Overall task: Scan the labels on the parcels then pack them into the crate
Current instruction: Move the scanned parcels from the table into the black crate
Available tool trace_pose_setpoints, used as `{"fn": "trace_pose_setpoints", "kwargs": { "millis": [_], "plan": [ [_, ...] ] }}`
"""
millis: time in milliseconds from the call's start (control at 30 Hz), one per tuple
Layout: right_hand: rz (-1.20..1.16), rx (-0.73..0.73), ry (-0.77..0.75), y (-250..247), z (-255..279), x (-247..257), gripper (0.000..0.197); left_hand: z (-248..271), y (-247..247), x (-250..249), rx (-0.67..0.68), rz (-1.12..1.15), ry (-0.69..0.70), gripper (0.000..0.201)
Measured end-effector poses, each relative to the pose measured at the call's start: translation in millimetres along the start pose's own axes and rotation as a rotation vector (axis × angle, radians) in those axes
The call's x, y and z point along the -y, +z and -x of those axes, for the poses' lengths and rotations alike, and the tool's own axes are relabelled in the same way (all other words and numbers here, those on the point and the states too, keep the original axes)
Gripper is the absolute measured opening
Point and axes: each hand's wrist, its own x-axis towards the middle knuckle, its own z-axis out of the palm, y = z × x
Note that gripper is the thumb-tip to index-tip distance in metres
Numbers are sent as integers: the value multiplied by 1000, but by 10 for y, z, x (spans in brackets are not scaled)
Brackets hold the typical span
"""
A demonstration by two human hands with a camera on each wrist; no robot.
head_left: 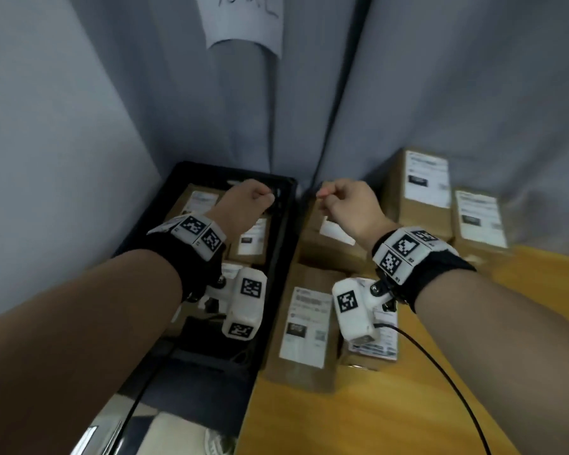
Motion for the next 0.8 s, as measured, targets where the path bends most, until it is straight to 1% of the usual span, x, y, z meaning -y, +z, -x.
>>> {"fn": "trace_pose_setpoints", "kwargs": {
  "millis": [67,167,267,333,433,533,600,633,667,733,767,800],
  "plan": [
    [51,-108,-42,-370,141,-70,24,54,195,-251,21,30,51,29],
    [92,-257,-64,-852,353,-234,20,117,482,-517,66,77,71,27],
    [114,-376,-21,-1250,495,-427,20,135,742,-659,94,110,62,17],
    [154,-430,45,-1465,513,-601,21,145,867,-737,111,92,54,24],
    [241,-434,197,-1692,521,-873,30,130,1010,-782,139,48,18,30],
    [259,-408,438,-1834,523,-1189,54,106,1184,-797,180,49,-27,29],
    [181,-423,597,-1875,514,-1403,72,89,1304,-800,194,61,-59,26],
    [91,-421,658,-1883,509,-1494,77,78,1363,-805,201,74,-69,25],
    [-10,-416,688,-1886,502,-1571,77,58,1418,-809,204,96,-79,24],
    [-155,-386,718,-1868,477,-1681,65,11,1514,-824,200,148,-120,24],
    [-211,-383,735,-1853,462,-1710,64,-27,1559,-813,197,163,-142,25],
    [-258,-388,751,-1834,443,-1743,70,-72,1607,-779,196,172,-157,25]
  ]
}}
